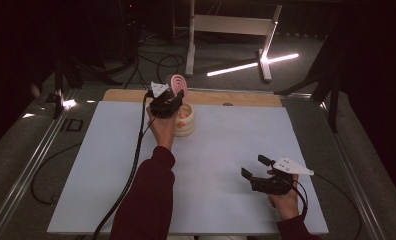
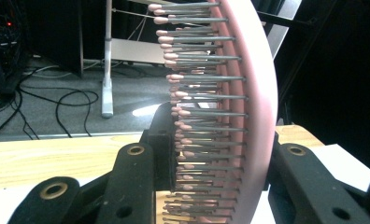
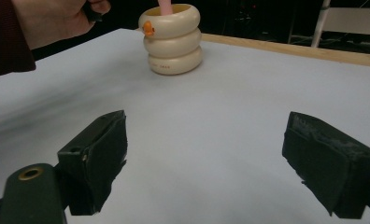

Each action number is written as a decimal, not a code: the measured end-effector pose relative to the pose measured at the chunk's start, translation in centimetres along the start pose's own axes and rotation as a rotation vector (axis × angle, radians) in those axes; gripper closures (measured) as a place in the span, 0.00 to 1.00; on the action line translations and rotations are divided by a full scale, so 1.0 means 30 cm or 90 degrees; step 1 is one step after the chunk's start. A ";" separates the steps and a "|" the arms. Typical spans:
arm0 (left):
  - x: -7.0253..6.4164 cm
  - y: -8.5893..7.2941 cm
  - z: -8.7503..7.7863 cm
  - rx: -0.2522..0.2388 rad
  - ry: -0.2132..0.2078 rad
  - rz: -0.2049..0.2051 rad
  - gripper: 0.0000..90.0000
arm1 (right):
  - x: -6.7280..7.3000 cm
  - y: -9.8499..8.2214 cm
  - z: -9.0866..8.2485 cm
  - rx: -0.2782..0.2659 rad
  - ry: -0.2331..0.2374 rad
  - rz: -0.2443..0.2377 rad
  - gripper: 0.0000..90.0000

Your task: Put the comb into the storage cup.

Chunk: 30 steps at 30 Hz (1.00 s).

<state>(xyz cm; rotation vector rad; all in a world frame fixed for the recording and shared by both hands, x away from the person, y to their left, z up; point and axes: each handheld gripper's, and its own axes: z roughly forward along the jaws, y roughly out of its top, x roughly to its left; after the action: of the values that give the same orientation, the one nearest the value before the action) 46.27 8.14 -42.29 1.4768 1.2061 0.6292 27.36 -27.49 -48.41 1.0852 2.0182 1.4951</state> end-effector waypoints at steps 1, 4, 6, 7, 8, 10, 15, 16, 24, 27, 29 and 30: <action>-0.001 -0.003 0.002 0.001 0.001 0.000 0.71 | -0.001 0.000 -0.001 -0.002 0.002 0.001 0.16; -0.003 -0.007 0.004 0.002 0.001 -0.001 0.71 | -0.001 0.000 -0.001 -0.002 0.002 0.001 0.16; -0.004 -0.009 0.005 0.001 0.000 -0.001 0.71 | -0.001 0.000 -0.001 -0.002 0.002 0.001 0.16; -0.006 -0.013 0.005 0.003 -0.001 -0.001 0.71 | -0.001 0.000 -0.001 -0.001 0.002 0.000 0.16; -0.006 -0.016 0.006 0.002 -0.001 -0.003 0.71 | -0.001 0.000 -0.001 -0.002 0.002 0.000 0.16; -0.003 -0.023 0.006 0.001 0.000 -0.009 0.71 | 0.000 0.000 0.000 -0.001 0.002 0.001 0.16; 0.005 -0.043 0.009 0.006 0.001 -0.022 0.71 | 0.000 0.000 -0.001 -0.001 0.001 0.000 0.16; 0.007 -0.046 0.009 0.006 0.001 -0.025 0.71 | -0.001 0.000 -0.001 -0.001 0.001 0.000 0.16; 0.017 -0.053 0.006 0.004 -0.004 -0.032 0.71 | 0.001 0.000 0.002 0.000 0.001 0.000 0.16; 0.021 -0.053 0.005 0.005 -0.004 -0.036 0.71 | 0.001 0.000 0.003 0.000 0.001 -0.001 0.16; 0.025 -0.053 0.005 0.007 -0.003 -0.035 0.70 | 0.002 0.000 0.003 0.000 0.002 0.000 0.16; 0.027 -0.052 0.004 0.009 -0.001 -0.034 0.70 | 0.001 0.001 0.004 0.000 0.003 0.000 0.16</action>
<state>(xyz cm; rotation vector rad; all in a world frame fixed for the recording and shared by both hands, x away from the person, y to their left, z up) 46.12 8.70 -43.94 1.4527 1.2467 0.5847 27.42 -27.39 -48.42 1.0820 2.0219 1.4985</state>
